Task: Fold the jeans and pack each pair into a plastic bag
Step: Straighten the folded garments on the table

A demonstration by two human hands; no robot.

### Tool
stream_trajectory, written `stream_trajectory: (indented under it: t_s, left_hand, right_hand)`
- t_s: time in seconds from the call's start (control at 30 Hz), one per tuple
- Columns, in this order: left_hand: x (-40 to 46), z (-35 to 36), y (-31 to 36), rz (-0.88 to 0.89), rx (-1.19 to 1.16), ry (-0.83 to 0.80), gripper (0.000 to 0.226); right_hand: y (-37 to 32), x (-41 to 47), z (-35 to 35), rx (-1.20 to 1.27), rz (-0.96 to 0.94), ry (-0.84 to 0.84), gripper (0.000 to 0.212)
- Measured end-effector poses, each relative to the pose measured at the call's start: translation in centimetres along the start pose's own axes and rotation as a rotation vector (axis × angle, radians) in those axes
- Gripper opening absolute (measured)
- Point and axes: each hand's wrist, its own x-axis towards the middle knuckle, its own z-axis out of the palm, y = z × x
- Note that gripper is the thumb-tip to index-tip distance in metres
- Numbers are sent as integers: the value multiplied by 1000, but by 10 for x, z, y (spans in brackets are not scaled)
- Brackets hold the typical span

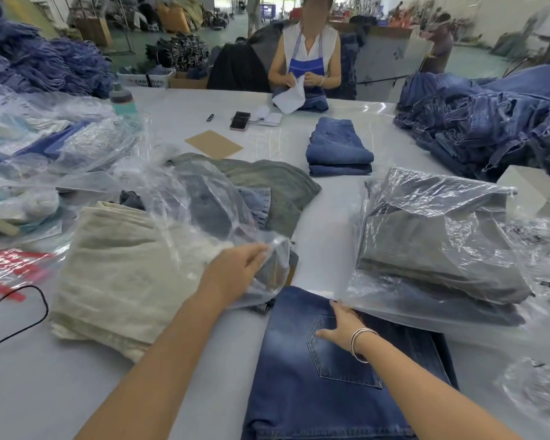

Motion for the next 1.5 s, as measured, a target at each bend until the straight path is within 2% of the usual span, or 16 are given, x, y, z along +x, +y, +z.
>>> stream_trajectory:
  t_s: [0.13,0.27,0.4,0.53,0.63,0.8,1.0,1.17,1.23,1.33,1.43,1.5]
  left_hand:
    - [-15,35,-27,-152,42,-132,29]
    - [-23,52,-46,-202,90,-212,24]
    - [-23,57,-55,-226,113,-218,22]
    - [-22,56,-57,-203,83,-148,14]
    - [-18,54,-54,-168,121,-132,25]
    - [-14,57,-44,-83,129,-161,39]
    - [-18,63,-21,109,-4,-313,44]
    - [-39,49,-33,183,-54,-293,55]
    - [-56,49,-43,149,-21,-241,55]
    - [-71,47,-52,21,73,-63,59]
    - [-78,46,-63,-45,308,145,57]
    - [-83,41,-69,-138,390,170,49]
  right_hand:
    - [1,17,2,-116,9,-69,112]
    - [-1,28,3,-301,67,-97,123]
    - [-5,33,-4,-309,76,-145,98]
    - [-10,30,-2,-386,-85,-137,70]
    - [-16,24,-8,-217,-193,-207,50]
    - [-25,17,-24,35,-255,-294,40]
    - [-44,16,-37,215,-304,-293,30]
    - [-41,17,-58,485,-289,-180,28]
    - [-32,20,-63,618,-245,-102,28]
    - [-25,24,-63,781,-190,-34,26]
    - [-21,23,-62,882,-196,-39,26]
    - [-15,22,-63,1011,-185,-37,26]
